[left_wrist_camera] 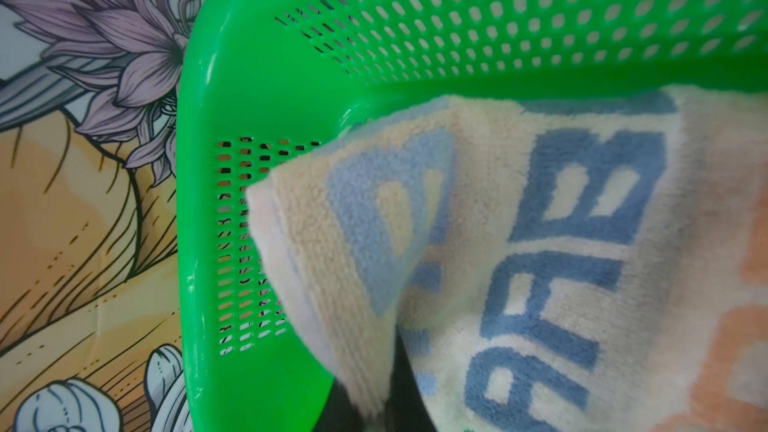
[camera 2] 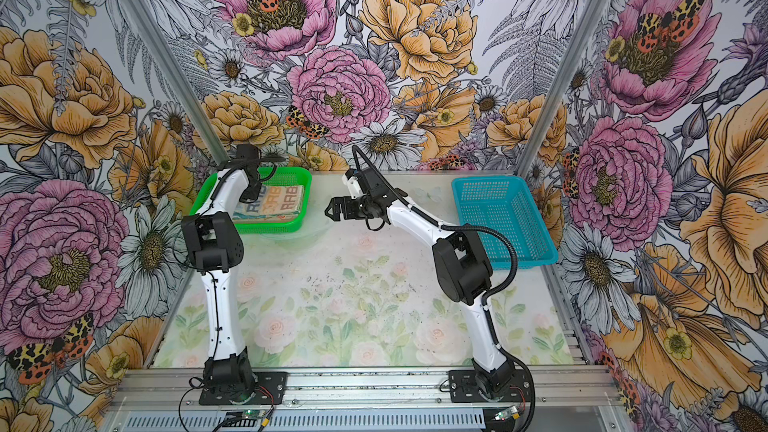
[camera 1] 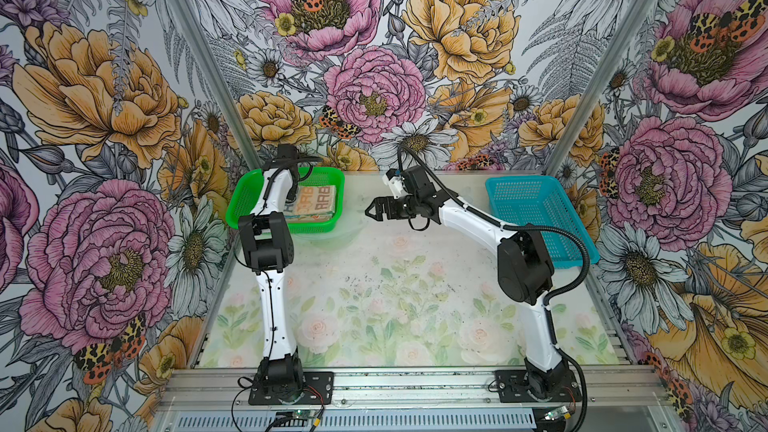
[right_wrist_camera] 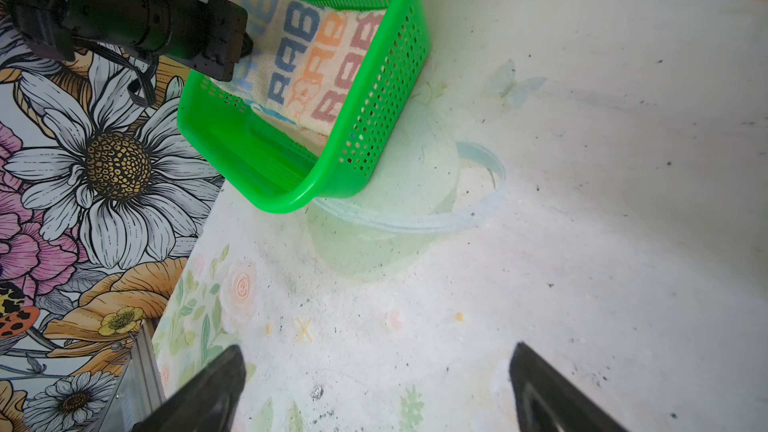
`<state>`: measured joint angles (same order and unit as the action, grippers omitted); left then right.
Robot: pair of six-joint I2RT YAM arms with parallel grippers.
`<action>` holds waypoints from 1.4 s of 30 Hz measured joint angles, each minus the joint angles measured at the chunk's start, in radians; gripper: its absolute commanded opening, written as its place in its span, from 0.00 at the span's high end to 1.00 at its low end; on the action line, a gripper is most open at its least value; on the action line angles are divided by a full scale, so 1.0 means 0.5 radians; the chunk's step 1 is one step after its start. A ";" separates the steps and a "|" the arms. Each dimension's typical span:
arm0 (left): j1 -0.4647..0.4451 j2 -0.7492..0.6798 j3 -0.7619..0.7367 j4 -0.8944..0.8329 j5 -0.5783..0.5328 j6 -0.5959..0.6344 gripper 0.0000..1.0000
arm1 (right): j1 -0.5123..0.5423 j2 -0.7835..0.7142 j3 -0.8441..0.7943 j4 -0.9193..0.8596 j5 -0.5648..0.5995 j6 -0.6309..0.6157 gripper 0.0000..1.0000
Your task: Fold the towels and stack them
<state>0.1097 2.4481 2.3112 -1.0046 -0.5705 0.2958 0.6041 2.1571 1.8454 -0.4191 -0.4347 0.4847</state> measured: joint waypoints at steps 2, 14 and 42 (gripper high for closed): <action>0.002 0.000 0.000 0.001 -0.014 -0.004 0.92 | 0.000 0.004 0.009 -0.001 -0.006 0.008 0.01; 0.074 0.000 0.000 0.000 -0.040 -0.160 0.01 | 0.000 0.029 0.021 -0.001 -0.014 0.023 0.01; -0.554 -1.221 -1.109 0.838 0.925 -0.577 0.01 | -0.817 -1.118 -0.666 -0.723 0.946 -0.343 0.01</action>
<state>-0.1673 1.8378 1.7565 -0.5858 -0.1078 0.0074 0.1955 1.5978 1.5124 -0.7807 0.0383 0.3130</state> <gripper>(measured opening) 0.990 0.995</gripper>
